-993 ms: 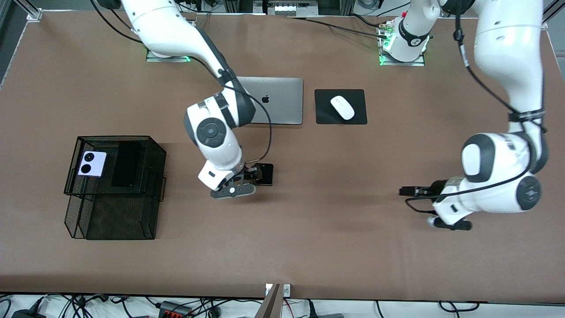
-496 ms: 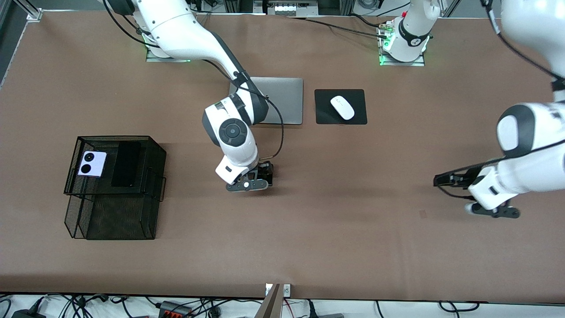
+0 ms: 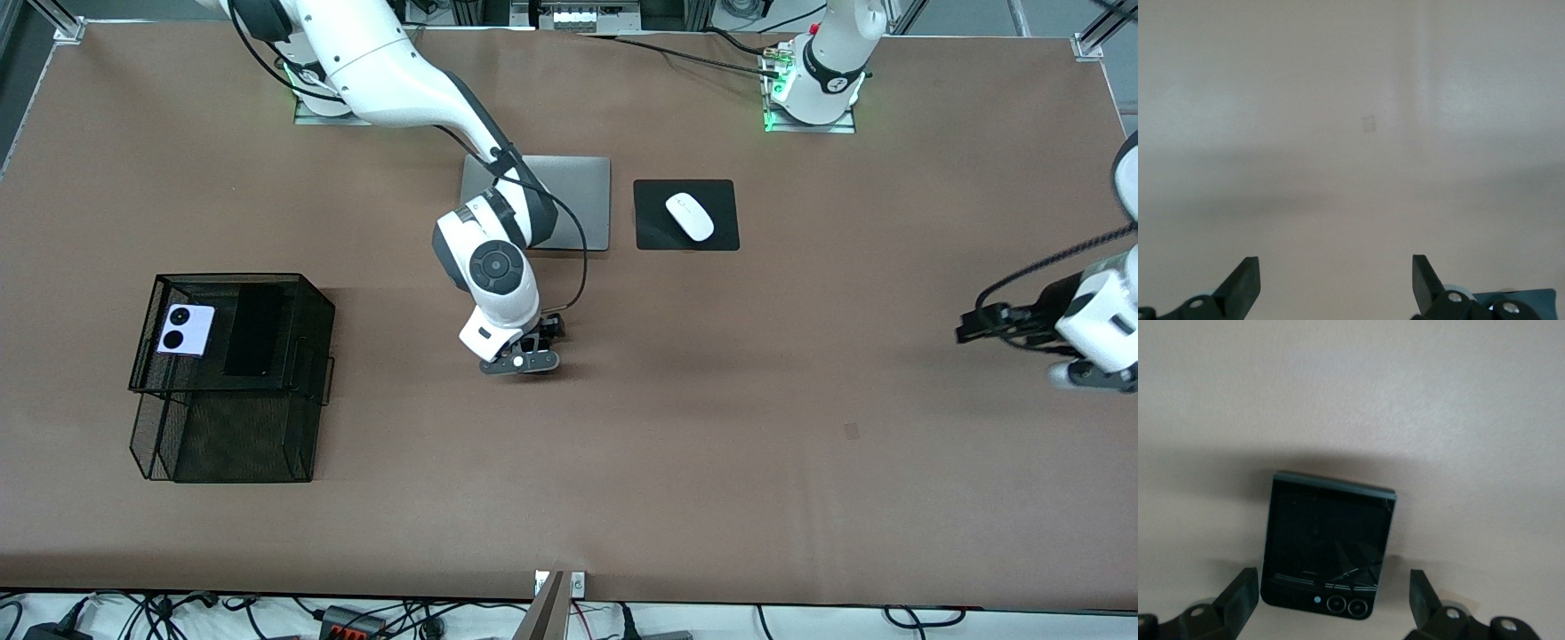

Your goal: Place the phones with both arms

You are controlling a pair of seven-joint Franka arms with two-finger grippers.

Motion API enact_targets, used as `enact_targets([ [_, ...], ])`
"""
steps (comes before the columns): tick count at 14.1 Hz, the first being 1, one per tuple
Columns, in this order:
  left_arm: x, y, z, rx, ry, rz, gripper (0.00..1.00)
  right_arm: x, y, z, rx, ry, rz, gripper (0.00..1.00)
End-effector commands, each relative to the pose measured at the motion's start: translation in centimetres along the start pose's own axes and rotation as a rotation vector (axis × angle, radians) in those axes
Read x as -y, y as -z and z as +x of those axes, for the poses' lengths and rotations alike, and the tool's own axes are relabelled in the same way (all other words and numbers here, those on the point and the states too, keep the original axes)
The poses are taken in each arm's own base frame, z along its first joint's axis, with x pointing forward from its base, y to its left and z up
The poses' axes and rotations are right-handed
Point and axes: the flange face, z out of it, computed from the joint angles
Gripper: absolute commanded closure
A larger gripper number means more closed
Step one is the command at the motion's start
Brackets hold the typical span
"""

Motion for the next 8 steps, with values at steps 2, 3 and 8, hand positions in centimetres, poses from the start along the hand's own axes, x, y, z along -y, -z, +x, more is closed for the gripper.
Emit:
enact_targets([
  [2, 1.0, 2.8, -3.2, 0.014, 0.004, 0.028, 0.0, 0.7, -0.9, -0.2, -0.007, -0.069, 0.02, 0.0],
  [3, 1.0, 3.3, -4.1, 0.025, 0.015, 0.024, 0.0, 0.7, -1.1, -0.2, -0.012, -0.072, 0.022, 0.0],
  [8, 0.5, 2.6, -4.2, 0.076, 0.023, 0.018, 0.0, 0.7, -2.4, -0.4, -0.001, -0.104, 0.012, 0.0],
])
